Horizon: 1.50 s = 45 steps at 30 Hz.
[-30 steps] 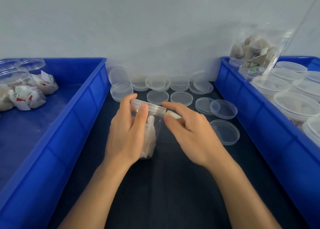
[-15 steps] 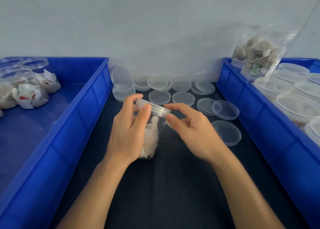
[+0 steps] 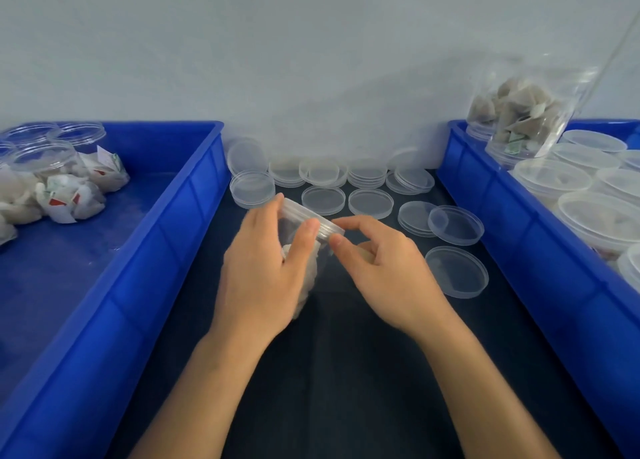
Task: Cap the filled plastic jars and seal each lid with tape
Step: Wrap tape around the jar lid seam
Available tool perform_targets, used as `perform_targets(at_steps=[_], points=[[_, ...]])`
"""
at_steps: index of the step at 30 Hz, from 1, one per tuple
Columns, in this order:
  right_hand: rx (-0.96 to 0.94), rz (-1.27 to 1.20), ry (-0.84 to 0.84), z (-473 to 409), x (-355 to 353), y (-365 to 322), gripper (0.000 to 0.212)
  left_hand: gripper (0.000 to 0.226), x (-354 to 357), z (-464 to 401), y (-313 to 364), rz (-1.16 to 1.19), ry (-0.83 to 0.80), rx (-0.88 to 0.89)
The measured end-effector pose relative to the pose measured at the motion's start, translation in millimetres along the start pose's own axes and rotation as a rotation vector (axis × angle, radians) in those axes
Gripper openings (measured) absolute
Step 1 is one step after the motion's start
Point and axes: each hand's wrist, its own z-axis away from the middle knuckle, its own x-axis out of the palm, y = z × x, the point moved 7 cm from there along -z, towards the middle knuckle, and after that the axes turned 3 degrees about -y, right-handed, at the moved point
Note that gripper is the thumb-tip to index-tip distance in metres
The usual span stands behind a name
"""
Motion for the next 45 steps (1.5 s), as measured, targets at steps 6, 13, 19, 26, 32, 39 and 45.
perform_targets(at_steps=[6,13,19,26,32,39,45], points=[[0.016,-0.048,-0.063,1,4,2,0.043,0.077,2,2,1,-0.111,-0.005,-0.064],[0.012,0.096,-0.056,0,2,3,0.033,0.071,-3,-5,-15,0.128,-0.035,-0.093],[0.005,0.148,-0.062,-4,11,0,0.034,0.028,-8,-9,-23,0.295,-0.049,-0.093],[-0.016,0.212,-0.026,-3,16,-8,0.031,0.044,-8,-10,-33,0.348,-0.043,-0.11],[-0.024,0.263,0.013,-2,20,-12,0.028,0.036,-12,-9,-32,0.222,0.016,-0.14],[-0.034,0.274,0.066,4,15,-22,0.032,0.056,-13,-5,-13,-0.081,-0.001,-0.079],[-0.03,0.275,0.027,6,15,-27,0.042,0.08,-8,-5,-15,-0.04,-0.048,-0.113]])
